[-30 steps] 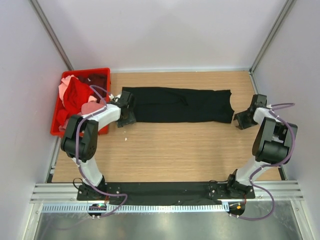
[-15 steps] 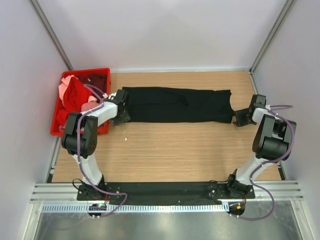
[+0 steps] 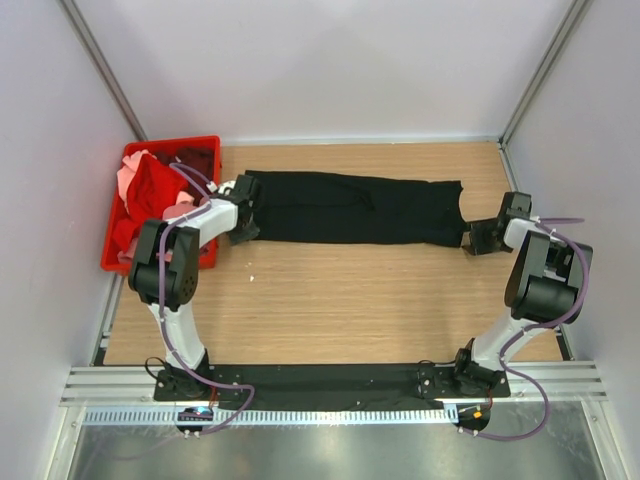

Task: Fold and stack the t-shirts
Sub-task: Fold the tshirt

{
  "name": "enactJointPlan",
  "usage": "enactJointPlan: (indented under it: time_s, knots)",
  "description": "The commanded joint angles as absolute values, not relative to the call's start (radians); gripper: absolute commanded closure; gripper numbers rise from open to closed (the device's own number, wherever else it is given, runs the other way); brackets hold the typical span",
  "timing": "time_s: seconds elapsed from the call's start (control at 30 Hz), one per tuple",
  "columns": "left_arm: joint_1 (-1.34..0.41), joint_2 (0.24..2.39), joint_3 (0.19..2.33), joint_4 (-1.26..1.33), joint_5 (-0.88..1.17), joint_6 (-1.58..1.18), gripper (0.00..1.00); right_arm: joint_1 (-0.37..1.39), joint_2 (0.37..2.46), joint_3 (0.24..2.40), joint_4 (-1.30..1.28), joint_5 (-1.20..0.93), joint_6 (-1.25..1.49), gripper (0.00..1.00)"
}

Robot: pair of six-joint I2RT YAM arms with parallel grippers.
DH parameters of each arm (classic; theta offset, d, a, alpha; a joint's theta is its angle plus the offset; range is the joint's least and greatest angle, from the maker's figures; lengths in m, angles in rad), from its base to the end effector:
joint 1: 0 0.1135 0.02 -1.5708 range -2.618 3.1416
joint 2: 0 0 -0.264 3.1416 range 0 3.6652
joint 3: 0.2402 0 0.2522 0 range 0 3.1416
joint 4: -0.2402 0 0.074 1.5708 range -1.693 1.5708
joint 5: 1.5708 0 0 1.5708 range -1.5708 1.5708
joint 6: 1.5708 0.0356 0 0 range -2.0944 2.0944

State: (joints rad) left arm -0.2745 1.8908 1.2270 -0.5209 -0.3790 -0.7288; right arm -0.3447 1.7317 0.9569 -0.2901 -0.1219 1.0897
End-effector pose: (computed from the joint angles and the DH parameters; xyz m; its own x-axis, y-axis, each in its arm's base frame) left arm 0.3629 -0.0885 0.1612 -0.7436 -0.4334 -0.5092 -0.5060 0.8625 0.0049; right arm 0.3142 -0.1082 0.1500 -0.1328 0.9826 -0.1300 0.8594 0.1795 0.4788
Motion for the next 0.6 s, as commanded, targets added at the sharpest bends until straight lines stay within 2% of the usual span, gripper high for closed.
enactJointPlan:
  time_s: [0.0, 0.2, 0.33, 0.43, 0.47, 0.5, 0.57]
  knots:
    - [-0.272, 1.913, 1.247, -0.531, -0.43, -0.727, 0.67, -0.347, 1.701, 0.894, -0.354, -0.106, 1.127, 0.51]
    - [-0.272, 1.913, 1.247, -0.532, -0.428, -0.729, 0.82, -0.347, 1.69, 0.858, -0.302, -0.124, 1.161, 0.52]
    - [-0.272, 1.911, 1.247, -0.531, -0.423, -0.733, 0.92, -0.347, 1.692, 0.857, -0.293, -0.12, 1.17, 0.57]
    - [-0.273, 1.913, 1.252, -0.534, -0.419, -0.732, 1.0, -0.347, 1.7, 0.867, -0.285, -0.107, 1.158, 0.76]
    - [-0.273, 1.914, 1.253, -0.534, -0.419, -0.73, 1.0, -0.347, 1.703, 0.873, -0.296, -0.097, 1.149, 0.91]
    - [-0.275, 1.914, 1.256, -0.537, -0.419, -0.729, 1.0, -0.347, 1.71, 0.882, -0.304, -0.091, 1.137, 0.97]
    - [-0.273, 1.911, 1.256, -0.538, -0.42, -0.726, 1.0, -0.348, 1.715, 0.91, -0.322, -0.072, 1.088, 0.99]
